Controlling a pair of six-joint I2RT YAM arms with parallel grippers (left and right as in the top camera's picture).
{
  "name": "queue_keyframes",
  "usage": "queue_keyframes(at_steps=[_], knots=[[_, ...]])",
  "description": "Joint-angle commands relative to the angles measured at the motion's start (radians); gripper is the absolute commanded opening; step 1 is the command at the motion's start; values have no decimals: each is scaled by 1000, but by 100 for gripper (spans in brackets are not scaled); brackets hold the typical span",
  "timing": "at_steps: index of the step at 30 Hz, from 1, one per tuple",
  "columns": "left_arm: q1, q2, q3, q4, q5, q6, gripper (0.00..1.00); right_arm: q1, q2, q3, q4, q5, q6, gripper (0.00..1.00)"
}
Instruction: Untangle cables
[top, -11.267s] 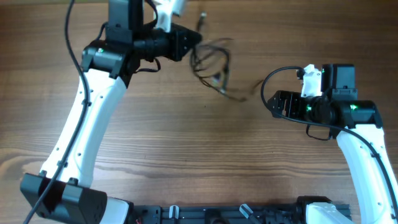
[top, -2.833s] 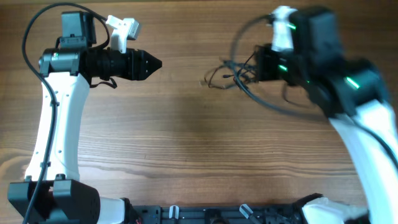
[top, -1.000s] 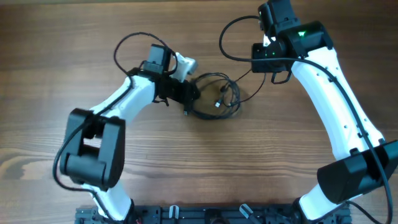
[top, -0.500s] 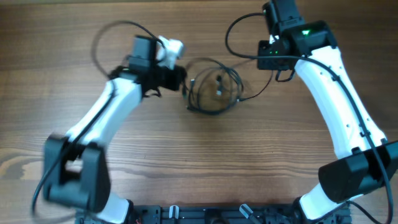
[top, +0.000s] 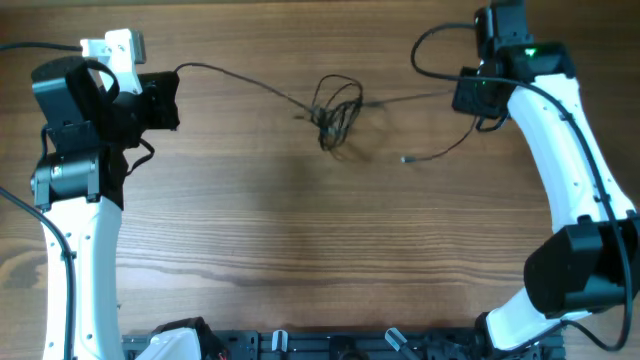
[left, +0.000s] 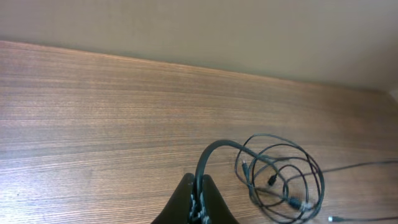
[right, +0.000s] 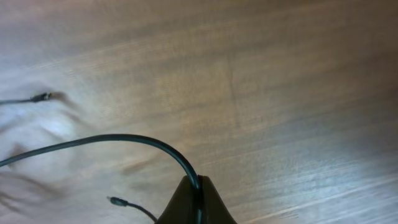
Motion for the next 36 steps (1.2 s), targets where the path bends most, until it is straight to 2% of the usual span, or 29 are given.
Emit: queue_keyframes(at_steps=[1, 5, 9, 14, 17, 22, 23, 24, 27, 30, 33, 34, 36], knots=[[13, -9, 10, 18, 3, -10, 4, -27, 24, -99, 53, 47, 72, 4], [127, -9, 10, 72, 4, -86, 4, -106, 24, -214, 113, 50, 132, 4], [328, -9, 10, 93, 47, -171, 4, -222, 24, -216, 108, 57, 130, 4], [478, -9, 10, 93, 124, -234, 4, -378, 24, -216, 97, -2, 113, 4], [496, -9, 10, 92, 155, -238, 4, -378, 24, -216, 100, -17, 113, 4], [496, -9, 10, 51, 216, -238, 4, -291, 24, -216, 113, -66, 85, 5], [496, -9, 10, 41, 238, -238, 4, -271, 24, -216, 122, -94, 59, 7], [496, -9, 10, 33, 257, -237, 4, -246, 24, -216, 138, -149, 6, 23], [494, -9, 10, 20, 298, -237, 4, -167, 24, -216, 157, -235, -92, 57], [458, -9, 10, -6, 307, -233, 4, -66, 24, -216, 194, -424, -314, 64], [381, -9, 10, -28, 307, -207, 4, 13, 24, -216, 207, -650, -467, 73], [349, -9, 10, -31, 307, -207, 4, 42, 24, -216, 213, -668, -467, 73], [270, -9, 10, -32, 308, -207, 4, 106, 28, -216, 225, -672, -491, 67]])
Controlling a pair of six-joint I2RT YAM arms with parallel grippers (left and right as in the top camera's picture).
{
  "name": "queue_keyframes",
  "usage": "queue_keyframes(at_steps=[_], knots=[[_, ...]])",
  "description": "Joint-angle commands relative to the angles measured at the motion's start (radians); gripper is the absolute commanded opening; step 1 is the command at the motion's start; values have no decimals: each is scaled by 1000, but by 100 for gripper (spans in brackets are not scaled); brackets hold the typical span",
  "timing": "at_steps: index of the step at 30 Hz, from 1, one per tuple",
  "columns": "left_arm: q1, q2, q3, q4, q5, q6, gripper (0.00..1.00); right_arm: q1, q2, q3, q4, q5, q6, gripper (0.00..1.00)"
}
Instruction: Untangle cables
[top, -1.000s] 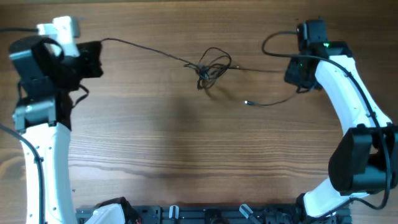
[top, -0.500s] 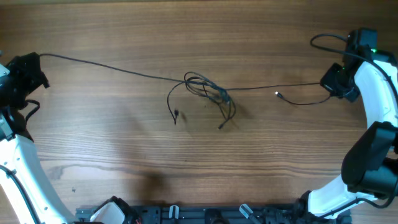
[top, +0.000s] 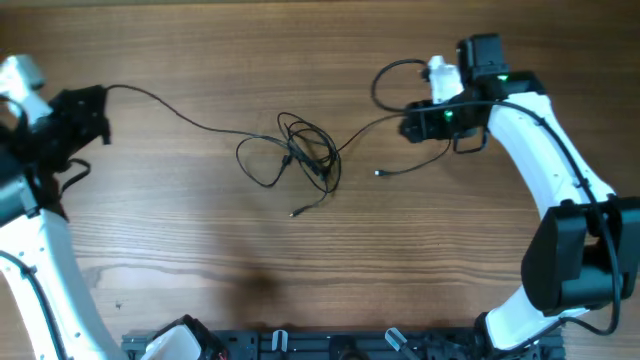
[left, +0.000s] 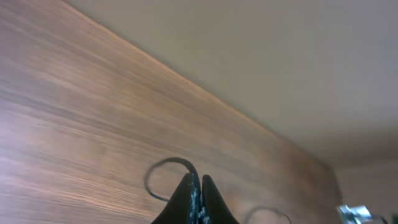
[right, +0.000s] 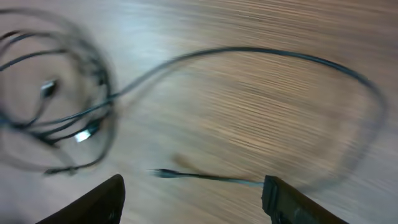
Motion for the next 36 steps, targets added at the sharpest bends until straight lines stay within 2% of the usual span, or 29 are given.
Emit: queue_keyframes(at_steps=[1, 3, 6, 8, 10, 12, 17, 24, 25, 26, 27, 28, 32, 36], knots=[[-124, -9, 10, 0, 21, 17, 4, 95, 14, -5, 23, -110, -106, 60], [-205, -9, 10, 8, 21, 21, 4, 161, 14, -5, 68, -110, -117, 55], [-294, -9, 11, 28, 31, 20, 4, 230, 21, -5, 139, -110, -115, 55], [-323, -13, 11, 53, 106, 20, 4, 262, 42, -5, 193, -110, -90, 56], [-328, -45, 11, 100, 182, 3, 4, 280, 71, -5, 249, -111, -51, 55], [-328, -86, 14, 122, 187, -18, 4, 280, 85, -5, 286, -112, -13, 55], [-329, -232, 38, 128, 190, -29, 4, 283, 124, -5, 382, -309, -42, 56], [-329, -291, 38, 124, 231, -52, 4, 362, 200, -5, 483, -327, 12, 55], [-329, -291, 38, 121, 231, -51, 4, 372, 204, -4, 495, -327, 17, 53], [-329, -291, 38, 121, 231, -51, 4, 381, 204, -4, 501, -319, 18, 47], [-329, -291, 38, 121, 231, -51, 4, 389, 204, -4, 513, -275, 49, 32], [-329, -290, 38, 121, 230, -51, 4, 391, 204, -4, 519, -227, 82, 7], [-329, -279, 38, 102, 172, -39, 4, 341, 192, -2, 491, -162, 199, 4], [-329, -175, 37, 44, 97, 21, 4, 266, 61, 3, 422, -182, 193, 4]])
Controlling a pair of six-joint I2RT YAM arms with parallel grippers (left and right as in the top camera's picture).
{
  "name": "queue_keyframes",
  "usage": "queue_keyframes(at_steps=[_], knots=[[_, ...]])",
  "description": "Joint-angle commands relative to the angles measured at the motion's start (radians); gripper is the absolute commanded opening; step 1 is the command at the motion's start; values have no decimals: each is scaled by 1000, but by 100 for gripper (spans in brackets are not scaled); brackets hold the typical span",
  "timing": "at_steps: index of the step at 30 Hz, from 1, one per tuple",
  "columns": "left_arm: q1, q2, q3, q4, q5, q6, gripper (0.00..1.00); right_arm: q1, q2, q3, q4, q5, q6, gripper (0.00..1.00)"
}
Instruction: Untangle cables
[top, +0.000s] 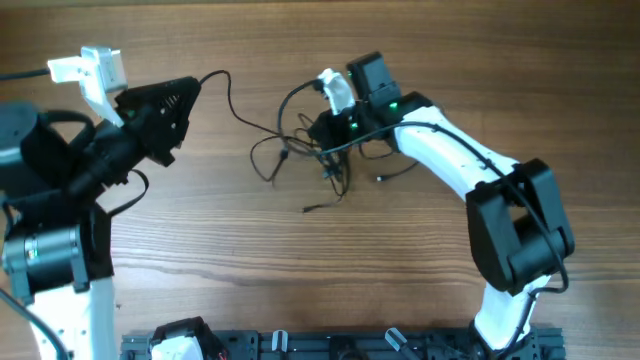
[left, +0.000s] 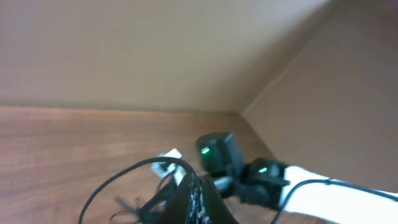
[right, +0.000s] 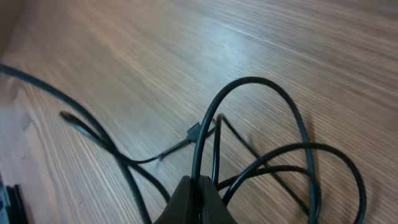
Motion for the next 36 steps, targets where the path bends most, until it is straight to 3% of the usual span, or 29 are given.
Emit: queue_keyframes(at_steps=[1, 4, 8, 12, 18, 21, 26, 27, 29, 31, 36], knots=[[-5, 111, 15, -31, -72, 51, 4, -63, -154, 3, -37, 25, 22, 4], [-16, 225, 14, -75, -200, 98, 4, -127, -274, 3, -152, 150, 24, 4], [-64, 387, 14, -109, -454, 143, 4, -208, -399, 3, -405, 507, 114, 4], [-51, 483, 14, -98, -742, 2, 4, -389, -444, 3, -660, 777, 265, 4], [115, 481, 14, -128, -789, -89, 4, -689, -442, 3, -717, 789, 332, 4], [212, 481, 14, -152, -799, -192, 4, -706, -441, 3, -719, 784, 333, 4], [238, 481, 14, -206, -799, -187, 4, -696, -431, 3, -700, 732, 332, 4], [238, 481, 14, -208, -798, -195, 4, -695, -422, 3, -697, 726, 332, 8], [238, 481, 14, -208, -784, -195, 4, -691, -400, 3, -684, 651, 290, 45], [238, 481, 14, -209, -763, -194, 4, -667, -380, 3, -650, 568, 232, 62], [190, 481, 14, -219, -677, -182, 4, -412, -283, 3, -540, 434, 149, 68]])
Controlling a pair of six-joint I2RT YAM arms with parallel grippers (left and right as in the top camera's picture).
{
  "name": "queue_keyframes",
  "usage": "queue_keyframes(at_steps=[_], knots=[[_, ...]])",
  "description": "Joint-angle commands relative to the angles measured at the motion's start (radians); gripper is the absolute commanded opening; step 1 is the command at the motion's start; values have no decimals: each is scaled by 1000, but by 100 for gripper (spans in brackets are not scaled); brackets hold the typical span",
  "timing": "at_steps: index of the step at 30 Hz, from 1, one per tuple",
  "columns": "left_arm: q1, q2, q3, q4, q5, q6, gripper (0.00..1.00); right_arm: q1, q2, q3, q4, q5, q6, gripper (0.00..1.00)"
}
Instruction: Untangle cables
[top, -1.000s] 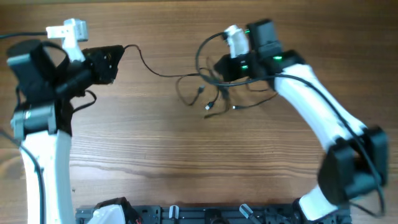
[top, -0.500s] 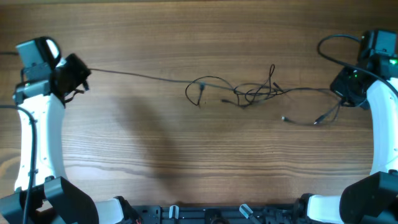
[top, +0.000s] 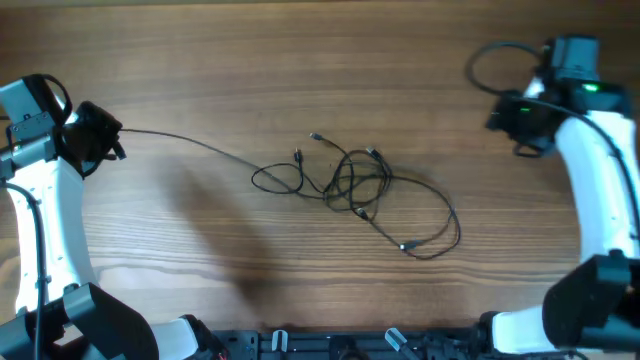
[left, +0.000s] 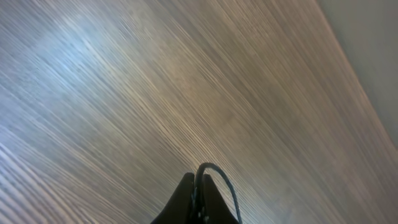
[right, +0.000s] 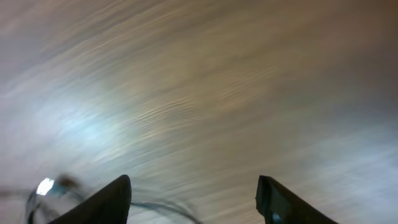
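A tangle of thin black cables (top: 345, 182) lies at the table's middle, with a wide loop (top: 445, 225) trailing to the right and small plugs (top: 405, 246) at the ends. One strand (top: 190, 145) runs taut from the tangle to my left gripper (top: 112, 142) at the far left. In the left wrist view that gripper (left: 198, 185) is shut on a black cable (left: 217, 175) that arches over its tips. My right gripper (top: 500, 118) is at the far right, apart from the tangle; its fingers (right: 115, 194) stand wide open with nothing between them.
The wooden table (top: 300, 290) fills the overhead view. The right arm's own wiring loop (top: 485, 60) curls near the back right. Both arm bases (top: 180, 340) stand along the front edge. A blurred strand of cable (right: 155, 205) shows low in the right wrist view.
My right gripper was shut on a cable in the tangle; now it is open at the far right. My left gripper has moved to the far left, and its strand is drawn straight.
First both grippers held cable ends with the tangle between them at the back. Then the right was open and nearer the tangle, the left far left. Then the right was shut in the tangle. Now it has let go, and the tangle lies looser at the middle.
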Motion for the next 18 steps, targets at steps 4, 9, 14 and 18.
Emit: queue_keyframes(at_steps=[4, 9, 14, 18], knots=[[-159, -7, 10, 3, 54, 10, 4, 270, 183, 0, 64, -182, -18, 70], [-285, -6, 10, 22, 53, 10, 4, 379, 250, 0, 48, -197, 43, 65], [-327, -6, 10, 30, 53, 10, 4, 454, 249, 0, -2, -196, 202, 62], [-327, -6, 10, 29, 52, 10, 4, 476, 249, -4, -65, -150, 303, 47]])
